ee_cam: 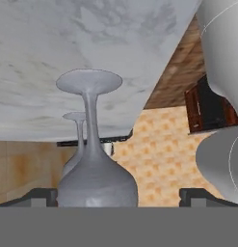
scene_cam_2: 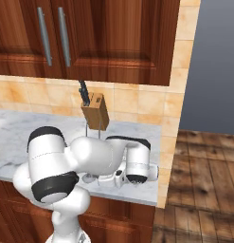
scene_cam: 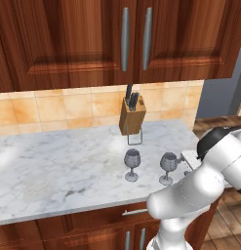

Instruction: Retrieve the wine glasses from the counter and place one next to each plate.

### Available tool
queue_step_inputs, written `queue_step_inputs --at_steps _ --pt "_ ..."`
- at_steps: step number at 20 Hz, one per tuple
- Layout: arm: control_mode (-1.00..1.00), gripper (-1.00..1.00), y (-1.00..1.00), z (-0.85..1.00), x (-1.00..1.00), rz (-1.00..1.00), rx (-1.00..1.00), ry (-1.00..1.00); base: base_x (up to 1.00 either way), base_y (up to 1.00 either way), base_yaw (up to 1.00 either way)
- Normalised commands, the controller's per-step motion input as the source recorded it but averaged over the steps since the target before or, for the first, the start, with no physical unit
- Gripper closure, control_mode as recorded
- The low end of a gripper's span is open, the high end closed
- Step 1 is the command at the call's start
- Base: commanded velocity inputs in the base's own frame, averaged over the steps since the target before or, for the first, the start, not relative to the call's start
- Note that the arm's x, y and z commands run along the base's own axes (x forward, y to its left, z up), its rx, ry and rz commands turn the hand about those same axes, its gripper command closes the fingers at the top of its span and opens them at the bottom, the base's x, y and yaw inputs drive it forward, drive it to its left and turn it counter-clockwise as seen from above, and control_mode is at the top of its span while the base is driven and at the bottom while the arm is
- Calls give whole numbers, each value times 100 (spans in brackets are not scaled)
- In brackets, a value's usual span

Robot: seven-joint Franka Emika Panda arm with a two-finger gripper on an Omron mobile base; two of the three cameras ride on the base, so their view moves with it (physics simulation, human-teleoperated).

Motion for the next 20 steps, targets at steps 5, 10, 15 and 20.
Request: queue_step_inputs --at_steps 5,10,15,20 --pt "-100 -100 10 -9 9 -1 -3 5 0 0 0" --pt "-100 -100 17 -17 0 0 -3 6 0 0 0" --pt "-100 -100 25 -16 1 0 -1 7 0 0 0" --pt "-100 -100 32 -14 10 -1 -1 11 0 0 0"
